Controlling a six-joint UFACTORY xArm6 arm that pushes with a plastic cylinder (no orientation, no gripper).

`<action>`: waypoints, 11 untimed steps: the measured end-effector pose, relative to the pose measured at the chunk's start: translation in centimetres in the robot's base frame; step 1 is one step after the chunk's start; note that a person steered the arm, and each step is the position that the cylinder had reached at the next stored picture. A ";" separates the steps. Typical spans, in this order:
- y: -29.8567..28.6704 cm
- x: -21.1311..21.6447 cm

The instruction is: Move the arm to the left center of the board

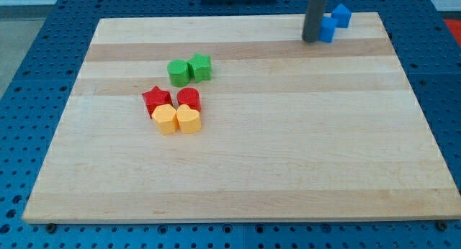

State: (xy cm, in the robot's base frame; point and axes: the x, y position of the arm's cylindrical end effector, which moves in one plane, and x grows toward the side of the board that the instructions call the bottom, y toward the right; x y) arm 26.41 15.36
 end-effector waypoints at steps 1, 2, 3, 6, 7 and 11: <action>1.6 -0.1; 1.6 -0.1; 1.6 1.4; -2.1 21.8; -13.1 25.7; -43.2 18.1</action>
